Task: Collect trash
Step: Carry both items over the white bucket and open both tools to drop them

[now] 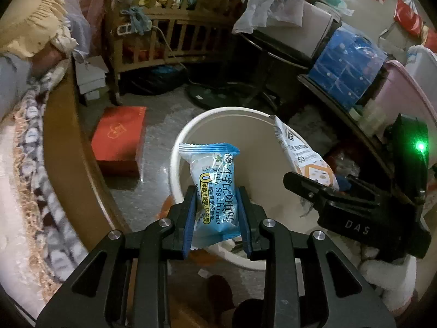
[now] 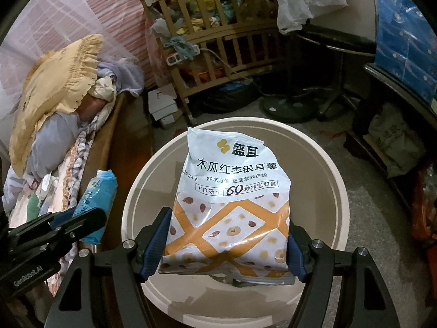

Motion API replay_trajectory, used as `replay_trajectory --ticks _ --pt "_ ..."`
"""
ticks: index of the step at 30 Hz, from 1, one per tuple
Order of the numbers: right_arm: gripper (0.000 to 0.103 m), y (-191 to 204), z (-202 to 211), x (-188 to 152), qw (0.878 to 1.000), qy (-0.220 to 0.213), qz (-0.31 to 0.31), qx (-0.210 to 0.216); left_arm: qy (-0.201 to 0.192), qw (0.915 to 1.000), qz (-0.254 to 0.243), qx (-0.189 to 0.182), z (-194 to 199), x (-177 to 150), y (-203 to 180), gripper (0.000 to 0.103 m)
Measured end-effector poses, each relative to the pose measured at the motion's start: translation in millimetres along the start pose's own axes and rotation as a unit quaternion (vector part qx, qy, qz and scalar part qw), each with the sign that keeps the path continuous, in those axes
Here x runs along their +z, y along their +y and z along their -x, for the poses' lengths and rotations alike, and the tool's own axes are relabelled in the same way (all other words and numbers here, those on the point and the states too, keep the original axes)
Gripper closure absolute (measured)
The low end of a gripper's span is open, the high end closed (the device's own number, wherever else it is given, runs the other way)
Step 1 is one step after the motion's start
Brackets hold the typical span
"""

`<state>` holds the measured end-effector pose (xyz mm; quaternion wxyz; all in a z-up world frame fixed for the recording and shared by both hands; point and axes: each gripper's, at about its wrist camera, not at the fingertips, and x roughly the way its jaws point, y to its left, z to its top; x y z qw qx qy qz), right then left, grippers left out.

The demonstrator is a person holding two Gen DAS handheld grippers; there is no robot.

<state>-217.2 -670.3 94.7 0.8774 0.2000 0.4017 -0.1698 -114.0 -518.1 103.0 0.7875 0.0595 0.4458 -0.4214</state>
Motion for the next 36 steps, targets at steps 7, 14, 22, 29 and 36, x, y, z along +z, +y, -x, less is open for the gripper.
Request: replay_trajectory --ticks 7,14,22,29,36 --pt "0.031 -4.6 -0.7 -0.3 1.0 -0.004 -0.011 -0.009 0.006 0.9998 0.008 -0.016 -14.0 4.2 -3.5 0.077" --pt "0.031 -6.0 0.2 -0.6 1.0 -0.009 -0.014 -0.012 0.007 0.9996 0.01 -0.025 -19.5 3.5 -2.9 0.077" --pt "0.03 -7.0 1.7 1.3 1.0 -0.017 -0.014 -0.022 -0.003 0.9996 0.011 -0.027 -20.0 1.9 -1.4 0.076" --pt "0.019 -6.3 3.6 2.9 0.999 -0.028 -0.014 -0.034 -0.009 0.9988 0.022 -0.043 -15.2 2.4 2.0 0.052" --pt "0.018 -6.4 1.4 3.3 0.999 -0.019 -0.011 -0.03 -0.01 0.9991 0.027 -0.03 -1.3 0.2 7.3 0.052"
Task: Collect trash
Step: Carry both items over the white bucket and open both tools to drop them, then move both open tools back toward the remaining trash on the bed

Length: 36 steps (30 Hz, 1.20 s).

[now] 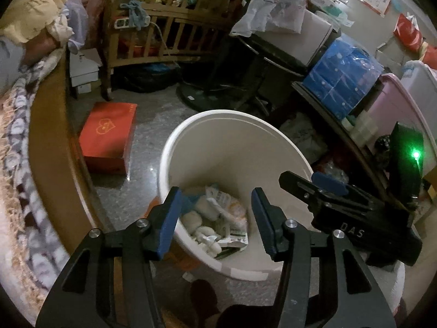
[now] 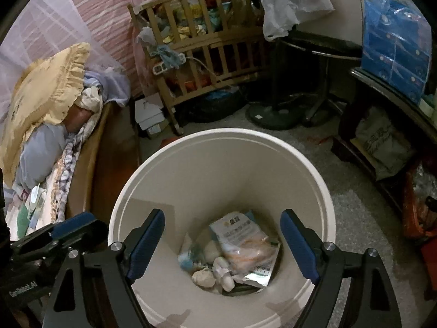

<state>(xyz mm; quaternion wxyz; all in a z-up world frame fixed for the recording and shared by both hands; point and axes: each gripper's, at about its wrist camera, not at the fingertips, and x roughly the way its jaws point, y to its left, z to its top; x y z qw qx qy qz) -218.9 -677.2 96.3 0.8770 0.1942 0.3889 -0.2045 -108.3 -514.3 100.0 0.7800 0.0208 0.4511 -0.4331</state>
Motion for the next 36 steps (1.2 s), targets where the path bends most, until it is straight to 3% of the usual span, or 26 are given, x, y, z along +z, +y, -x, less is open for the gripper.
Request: replay_trajectory --ticks 14,19,23,28,33,36 --pt "0.018 44.6 1.8 -6.1 0.997 -0.007 0.071 0.032 -0.033 0.9949 -0.004 0.095 61.9 -26.1 47.8 0.052" --pt "0.018 79.4 8.1 -10.9 0.992 -0.008 0.093 0.083 -0.043 0.9898 0.009 0.136 96.1 -42.1 86.7 0.052" --pt "0.018 124.6 11.8 -15.2 0.981 0.004 0.109 0.158 -0.05 0.9841 0.028 0.168 126.4 -55.3 124.8 0.052" --pt "0.018 198.0 0.6 -26.1 0.964 0.037 0.147 0.216 -0.06 0.9734 0.065 0.211 167.4 -75.9 180.5 0.052" --pt "0.019 280.6 -11.0 -31.7 0.945 0.046 0.206 0.249 -0.068 0.9559 0.112 0.263 211.5 -100.3 248.6 0.052" --pt "0.019 334.8 -24.6 -27.6 0.926 0.066 0.243 0.281 -0.075 0.9424 0.144 0.292 235.5 -112.5 290.2 0.052"
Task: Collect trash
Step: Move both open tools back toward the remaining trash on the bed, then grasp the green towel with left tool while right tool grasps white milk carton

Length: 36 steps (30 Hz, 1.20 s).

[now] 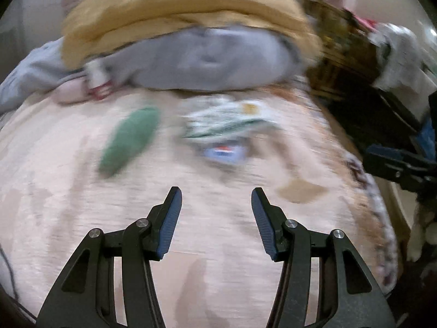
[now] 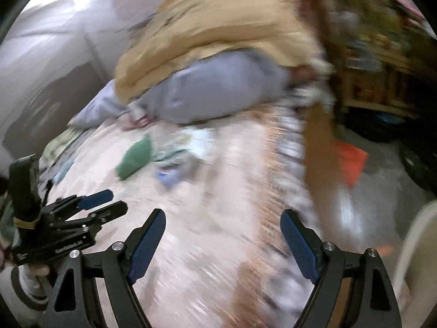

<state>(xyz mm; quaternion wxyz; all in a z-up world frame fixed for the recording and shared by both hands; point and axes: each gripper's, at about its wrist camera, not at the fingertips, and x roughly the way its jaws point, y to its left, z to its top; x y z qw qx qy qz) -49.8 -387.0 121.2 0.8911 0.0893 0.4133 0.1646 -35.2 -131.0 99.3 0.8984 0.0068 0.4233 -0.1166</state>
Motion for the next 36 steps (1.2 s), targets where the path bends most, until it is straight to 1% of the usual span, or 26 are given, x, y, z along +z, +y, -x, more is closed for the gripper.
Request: replay_trajectory --ticks 1,4,7,10,13,14,15,16,17,18,20,21,23,24,26,28,30,31,32,33,34,36 --pt "0.019 11.0 -11.9 10.3 1.0 0.006 0.015 0.008 -0.001 0.9999 0.013 0.01 -1.6 2.4 18.0 0.052" --pt "0.019 41.5 -47.1 42.0 0.998 0.014 0.065 0.017 -0.001 0.9987 0.042 0.028 -6.4 9.8 56.2 0.052" --pt "0.019 63.8 -79.9 73.4 0.994 0.019 0.107 0.026 0.002 0.9974 0.064 0.034 -12.6 18.5 88.2 0.052" --pt "0.019 77.8 -112.2 98.8 0.988 0.026 0.151 0.025 0.004 0.996 0.077 0.045 -18.5 25.9 106.4 0.052" --pt "0.019 75.9 -156.6 113.7 0.984 0.068 0.163 0.011 0.009 0.9951 0.087 0.046 -25.3 30.7 121.0 0.052" --pt "0.02 72.4 -168.8 114.4 0.983 0.086 0.159 0.008 0.008 0.995 0.089 0.045 -26.7 31.6 125.4 0.052" --pt "0.023 68.3 -178.2 111.6 0.983 0.108 0.148 0.017 0.006 0.995 0.09 0.043 -28.1 32.7 129.4 0.051" --pt "0.025 67.0 -180.5 106.7 0.982 0.124 0.139 0.036 0.004 0.995 0.091 0.041 -30.1 35.1 131.5 0.051" --pt "0.026 67.4 -179.2 98.2 0.979 0.139 0.135 0.059 0.003 0.995 0.093 0.037 -32.4 37.5 134.0 0.049" --pt "0.026 71.1 -175.4 86.9 0.975 0.152 0.138 0.079 0.003 0.9949 0.096 0.031 -37.9 41.0 136.6 0.047" --pt "0.026 79.0 -163.7 65.4 0.969 0.171 0.148 0.104 0.002 0.9951 0.098 0.016 -46.3 47.1 137.5 0.047" --pt "0.026 82.2 -155.2 55.1 0.967 0.172 0.149 0.115 -0.001 0.9956 0.093 0.007 -51.2 50.8 135.8 0.046" --pt "0.026 82.8 -142.0 43.4 0.971 0.16 0.141 0.109 -0.003 0.9968 0.079 -0.003 -58.0 57.7 129.9 0.042" --pt "0.026 83.5 -134.0 39.2 0.974 0.148 0.139 0.095 -0.004 0.9978 0.065 -0.007 -63.1 62.0 125.1 0.041" --pt "0.025 84.0 -119.6 36.8 0.98 0.121 0.134 0.079 0.002 0.9993 0.036 -0.011 -75.1 70.1 115.6 0.039" --pt "0.025 84.4 -107.2 35.4 0.986 0.096 0.12 0.071 0.011 0.9999 0.011 -0.002 -89.7 76.3 108.8 0.039" --pt "0.025 85.4 -99.8 32.1 0.988 0.084 0.108 0.07 0.023 0.9997 -0.005 0.01 -104.9 78.9 105.8 0.039" --pt "0.025 89.0 -100.3 31.4 0.989 0.083 0.107 0.065 0.033 0.9994 -0.006 0.011 -111.0 79.2 106.2 0.042" --pt "0.025 91.9 -100.7 29.4 0.989 0.083 0.108 0.059 0.042 0.9991 0.0 0.005 -115.3 79.0 108.0 0.061" --pt "0.025 96.0 -101.9 28.1 0.989 0.085 0.107 0.055 0.05 0.9985 0.016 -0.014 -116.2 77.3 111.9 0.066" --pt "0.025 101.4 -104.8 27.7 0.989 0.087 0.106 0.054 0.055 0.9978 0.03 -0.021 -113.8 75.4 115.6 0.068" --pt "0.025 110.4 -109.5 30.9 0.99 0.086 0.105 0.041 0.052 0.9976 0.039 -0.026 -102.3 69.0 120.6 0.07"
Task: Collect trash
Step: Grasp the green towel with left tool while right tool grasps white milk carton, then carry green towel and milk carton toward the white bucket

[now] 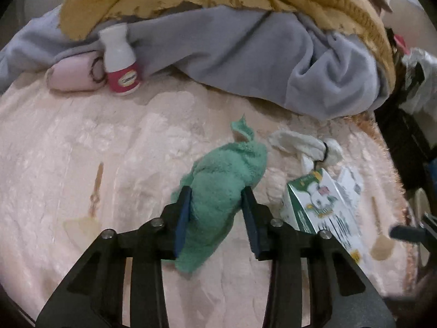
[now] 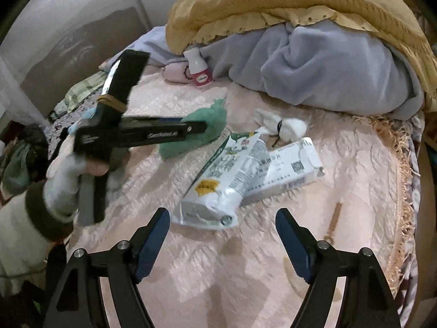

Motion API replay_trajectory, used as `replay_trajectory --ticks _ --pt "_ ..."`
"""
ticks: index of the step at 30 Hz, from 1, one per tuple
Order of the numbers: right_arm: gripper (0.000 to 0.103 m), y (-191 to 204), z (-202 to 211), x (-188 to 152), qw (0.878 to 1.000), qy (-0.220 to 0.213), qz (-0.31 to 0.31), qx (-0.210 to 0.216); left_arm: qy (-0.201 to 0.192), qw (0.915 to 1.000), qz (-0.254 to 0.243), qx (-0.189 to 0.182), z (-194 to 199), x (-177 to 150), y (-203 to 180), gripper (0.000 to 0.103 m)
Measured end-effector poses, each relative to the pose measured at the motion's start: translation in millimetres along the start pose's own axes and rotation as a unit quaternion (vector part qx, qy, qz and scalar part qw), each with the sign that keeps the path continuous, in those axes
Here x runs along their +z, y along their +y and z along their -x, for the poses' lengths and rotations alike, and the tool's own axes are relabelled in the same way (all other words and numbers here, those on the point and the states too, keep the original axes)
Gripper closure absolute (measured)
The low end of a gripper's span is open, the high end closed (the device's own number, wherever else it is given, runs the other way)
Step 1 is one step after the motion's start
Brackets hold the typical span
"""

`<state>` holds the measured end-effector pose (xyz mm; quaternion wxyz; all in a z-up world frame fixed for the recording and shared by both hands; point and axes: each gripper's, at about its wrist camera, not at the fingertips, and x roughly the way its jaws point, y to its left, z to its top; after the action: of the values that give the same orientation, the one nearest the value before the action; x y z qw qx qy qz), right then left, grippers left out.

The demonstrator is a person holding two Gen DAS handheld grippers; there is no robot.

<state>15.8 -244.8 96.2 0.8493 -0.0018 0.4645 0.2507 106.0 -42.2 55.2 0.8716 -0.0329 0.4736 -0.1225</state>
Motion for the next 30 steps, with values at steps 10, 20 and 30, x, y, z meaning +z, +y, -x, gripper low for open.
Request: replay_trajectory --ticks 10,20,30 --pt "0.024 33.3 -90.1 55.4 0.99 0.073 0.028 -0.114 -0.03 0.9986 0.025 0.037 84.4 -57.1 34.8 0.071" --pt "0.037 51.2 -44.8 0.5 0.997 0.055 0.035 -0.051 -0.046 0.9986 0.018 0.018 114.0 -84.4 16.7 0.071" --pt "0.037 45.3 1.5 -96.2 0.993 0.1 0.013 -0.059 -0.032 0.9993 -0.002 -0.017 125.8 -102.7 -41.3 0.071"
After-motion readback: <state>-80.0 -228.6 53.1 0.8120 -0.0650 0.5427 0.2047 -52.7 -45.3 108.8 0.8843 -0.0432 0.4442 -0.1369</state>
